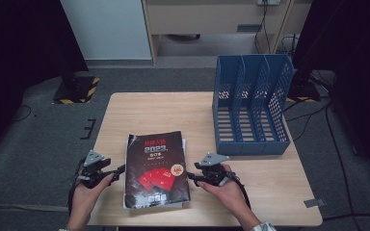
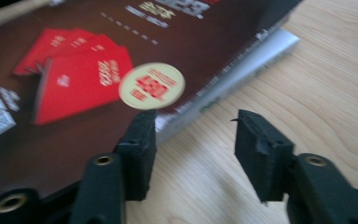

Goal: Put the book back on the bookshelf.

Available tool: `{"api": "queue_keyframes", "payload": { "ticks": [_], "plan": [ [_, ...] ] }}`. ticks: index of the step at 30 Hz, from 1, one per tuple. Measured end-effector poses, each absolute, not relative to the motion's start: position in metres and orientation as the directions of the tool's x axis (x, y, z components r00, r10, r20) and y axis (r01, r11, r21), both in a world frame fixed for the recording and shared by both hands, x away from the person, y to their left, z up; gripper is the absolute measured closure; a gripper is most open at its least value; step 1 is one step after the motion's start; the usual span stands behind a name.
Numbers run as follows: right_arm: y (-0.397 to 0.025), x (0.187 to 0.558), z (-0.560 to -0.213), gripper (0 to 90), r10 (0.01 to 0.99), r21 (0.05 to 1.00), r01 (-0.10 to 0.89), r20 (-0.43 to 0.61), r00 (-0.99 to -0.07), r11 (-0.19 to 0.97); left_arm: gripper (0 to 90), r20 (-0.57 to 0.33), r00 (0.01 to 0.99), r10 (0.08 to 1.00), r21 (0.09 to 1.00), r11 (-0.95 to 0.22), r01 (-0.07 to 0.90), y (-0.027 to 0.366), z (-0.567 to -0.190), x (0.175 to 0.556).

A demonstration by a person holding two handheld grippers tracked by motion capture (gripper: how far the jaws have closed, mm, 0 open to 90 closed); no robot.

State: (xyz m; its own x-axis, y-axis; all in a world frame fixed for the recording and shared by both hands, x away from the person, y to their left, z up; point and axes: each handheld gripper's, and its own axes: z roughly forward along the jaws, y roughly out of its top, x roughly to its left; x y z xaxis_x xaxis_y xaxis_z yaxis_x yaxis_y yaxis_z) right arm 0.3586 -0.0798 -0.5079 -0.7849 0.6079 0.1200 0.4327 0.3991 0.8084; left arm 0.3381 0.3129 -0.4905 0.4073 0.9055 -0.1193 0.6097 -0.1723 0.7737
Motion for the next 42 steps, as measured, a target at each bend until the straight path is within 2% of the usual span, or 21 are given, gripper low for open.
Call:
{"api": "queue_keyframes", "payload": {
  "ticks": [4,8,12,16,17,21,23,30,33,42],
  "plan": [
    [-0.076,0.361,-0.502,56.5,0.595,0.814,0.440,0.151,-0.790,0.378,34.9,-0.096,0.420,0.902,0.772,-0.200,0.604,0.300,-0.491,0.338],
    [-0.065,0.375,-0.489,49.5,0.583,0.810,0.451,0.172,-0.794,0.375,39.4,-0.099,0.426,0.899,0.776,-0.198,0.598,0.294,-0.493,0.341],
    [-0.049,0.401,-0.483,30.3,0.588,0.805,0.455,0.170,-0.791,0.380,40.6,-0.072,0.434,0.898,0.760,-0.232,0.607,0.284,-0.500,0.347],
    [-0.047,0.403,-0.492,23.9,0.582,0.825,0.450,0.191,-0.791,0.341,39.6,-0.086,0.425,0.901,0.762,-0.215,0.610,0.284,-0.501,0.349],
    [-0.045,0.400,-0.495,19.3,0.572,0.813,0.441,0.168,-0.803,0.380,36.7,-0.088,0.419,0.904,0.761,-0.210,0.613,0.284,-0.503,0.349],
    [-0.045,0.397,-0.500,14.7,0.567,0.814,0.464,0.210,-0.796,0.350,33.3,-0.084,0.422,0.903,0.763,-0.214,0.610,0.284,-0.504,0.350],
    [-0.043,0.396,-0.505,12.1,0.566,0.798,0.472,0.207,-0.798,0.375,32.2,-0.094,0.423,0.901,0.764,-0.207,0.611,0.285,-0.505,0.350],
    [-0.037,0.401,-0.522,13.4,0.579,0.749,0.542,0.264,-0.772,0.381,32.1,-0.137,0.445,0.885,0.756,-0.197,0.624,0.284,-0.507,0.352],
    [-0.037,0.401,-0.522,16.8,0.573,0.754,0.539,0.268,-0.775,0.375,32.1,-0.129,0.450,0.884,0.756,-0.206,0.621,0.282,-0.507,0.352],
    [-0.037,0.398,-0.511,19.6,0.566,0.775,0.521,0.265,-0.781,0.356,32.1,-0.138,0.447,0.884,0.754,-0.199,0.626,0.283,-0.507,0.352]
  ]
}}
